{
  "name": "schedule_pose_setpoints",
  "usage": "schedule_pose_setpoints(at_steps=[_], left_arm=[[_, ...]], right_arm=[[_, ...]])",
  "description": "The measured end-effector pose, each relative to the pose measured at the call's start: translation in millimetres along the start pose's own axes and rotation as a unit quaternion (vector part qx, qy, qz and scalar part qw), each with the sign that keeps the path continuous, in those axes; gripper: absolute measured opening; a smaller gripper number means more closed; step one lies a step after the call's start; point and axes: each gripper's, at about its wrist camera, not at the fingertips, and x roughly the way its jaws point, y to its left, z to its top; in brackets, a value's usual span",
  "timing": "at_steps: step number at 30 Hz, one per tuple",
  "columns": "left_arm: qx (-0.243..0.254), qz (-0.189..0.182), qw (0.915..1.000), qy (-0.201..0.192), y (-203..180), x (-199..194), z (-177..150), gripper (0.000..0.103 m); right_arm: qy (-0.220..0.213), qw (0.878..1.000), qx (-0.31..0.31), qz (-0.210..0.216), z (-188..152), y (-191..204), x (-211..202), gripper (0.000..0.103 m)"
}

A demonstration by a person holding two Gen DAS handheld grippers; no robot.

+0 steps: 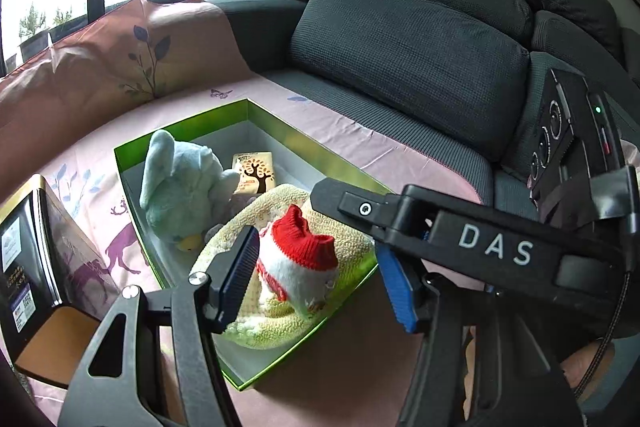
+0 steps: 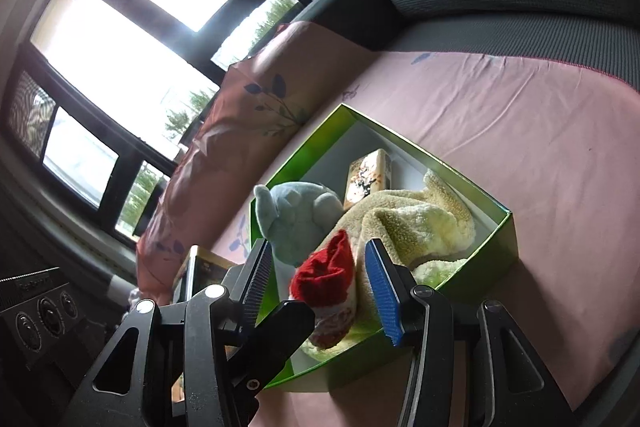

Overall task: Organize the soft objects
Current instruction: 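Open the right tool to drop the sock ball into the box, then move the right tool back to the green knit towel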

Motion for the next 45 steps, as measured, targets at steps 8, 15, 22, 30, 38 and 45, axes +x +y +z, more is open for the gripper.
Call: schedule_pose_setpoints(at_steps=[8,15,22,30,38,45], left_arm=[[-0.017,0.007,0.9998,0.011,1.1,-1.5,-3.8,0.06],[-0.001,0.022,0.9997,-0.001,-1.2,-19.4,-7.3,0.067],[-0.014,0.049,0.9984,-0.024,15.0,-51.2,-17.0,0.073],[-0.044,0.098,0.9927,-0.055,50.8,-103.0,-37.5,0.085],[-0.106,0.17,0.9765,-0.079,96.1,-152.8,-79.3,0.1],[-0.173,0.244,0.9518,-0.066,151.7,-185.8,-117.5,0.1]], right_arm=[[-0.005,1.0,0.024,-0.004,-0.4,-15.2,-5.9,0.052],[-0.007,1.0,0.023,-0.01,-0.8,-9.1,-8.2,0.052],[-0.103,0.995,-0.003,0.008,-2.5,9.4,-42.1,0.086],[-0.106,0.994,-0.026,0.028,-8.0,37.0,-40.2,0.094],[-0.089,0.992,-0.081,0.021,-21.1,72.8,-31.3,0.097],[-0.083,0.987,-0.137,0.026,-38.0,108.9,-26.8,0.097]])
